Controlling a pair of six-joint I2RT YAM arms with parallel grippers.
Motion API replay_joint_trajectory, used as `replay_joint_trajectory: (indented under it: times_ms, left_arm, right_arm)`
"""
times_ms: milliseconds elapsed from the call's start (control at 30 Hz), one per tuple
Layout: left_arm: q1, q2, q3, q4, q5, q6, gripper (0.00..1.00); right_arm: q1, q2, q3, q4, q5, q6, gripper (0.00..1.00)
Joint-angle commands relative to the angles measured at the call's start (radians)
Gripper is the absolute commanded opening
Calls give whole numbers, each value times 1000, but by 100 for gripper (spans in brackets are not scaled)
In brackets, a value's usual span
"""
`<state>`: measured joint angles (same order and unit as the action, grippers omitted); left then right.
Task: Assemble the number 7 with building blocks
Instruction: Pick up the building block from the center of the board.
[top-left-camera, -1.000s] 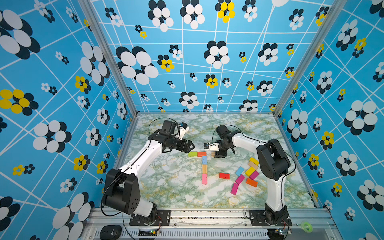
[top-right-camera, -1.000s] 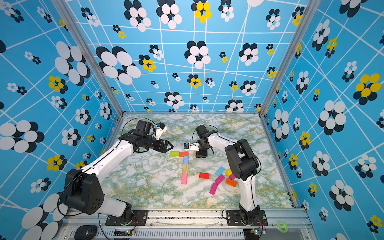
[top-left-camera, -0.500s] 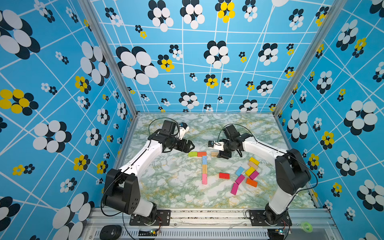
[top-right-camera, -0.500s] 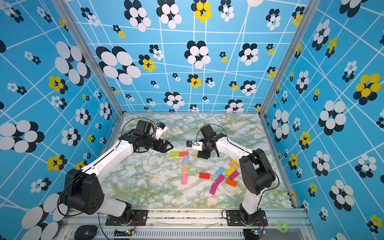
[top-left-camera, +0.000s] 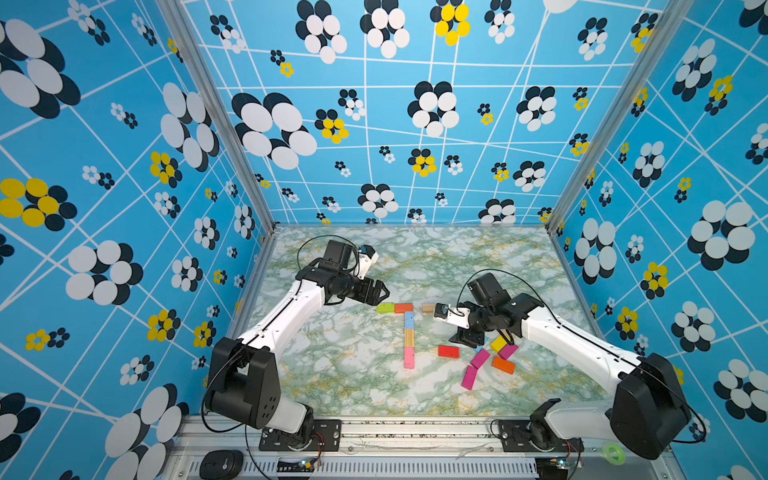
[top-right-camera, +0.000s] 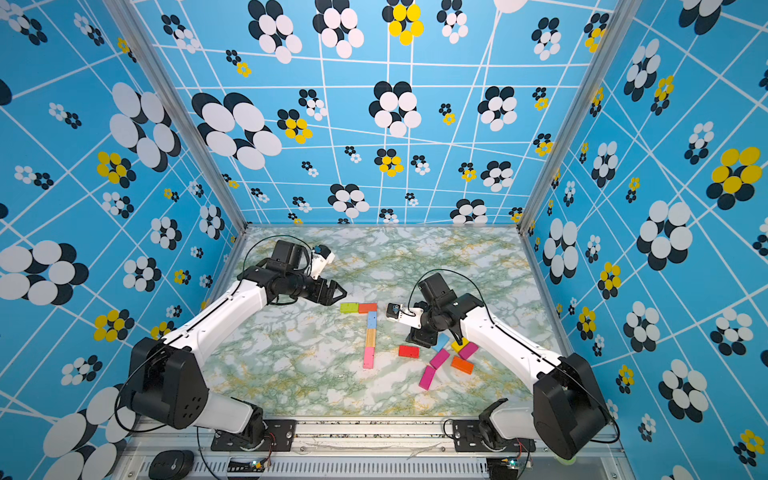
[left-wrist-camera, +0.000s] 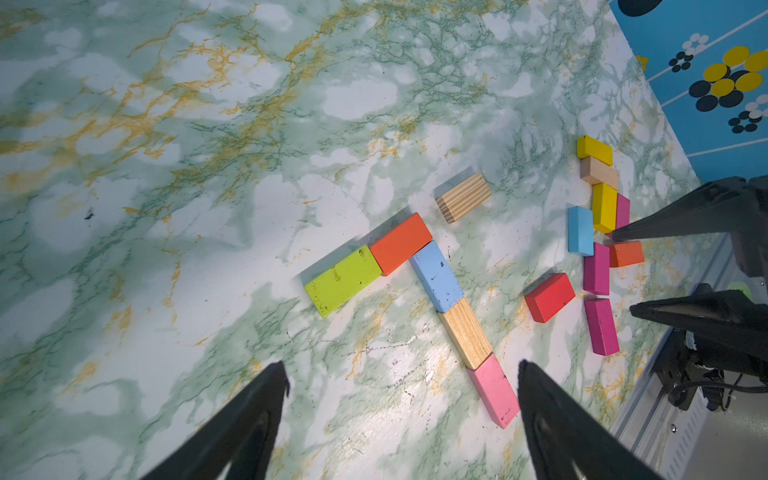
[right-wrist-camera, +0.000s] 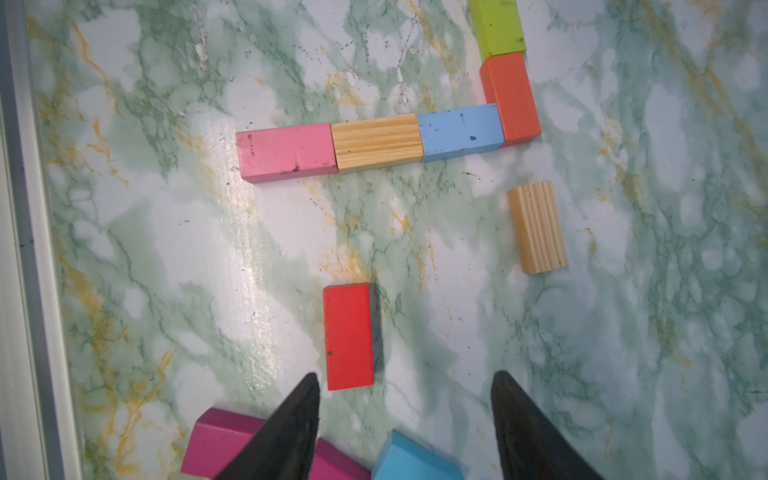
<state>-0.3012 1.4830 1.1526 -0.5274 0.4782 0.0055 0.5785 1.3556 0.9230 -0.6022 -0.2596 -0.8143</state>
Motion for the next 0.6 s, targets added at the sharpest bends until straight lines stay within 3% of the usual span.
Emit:
replay_joint_trajectory:
  times_ms: [0,567]
  left_arm:
    - [-6,-19,-7,-14,9,25,90]
    - [-88,38,11,-55,101,88,91]
  right_arm:
    - [41,50,-18,-95,39,10,66]
    - [122,257,-17,-46,96,42,61]
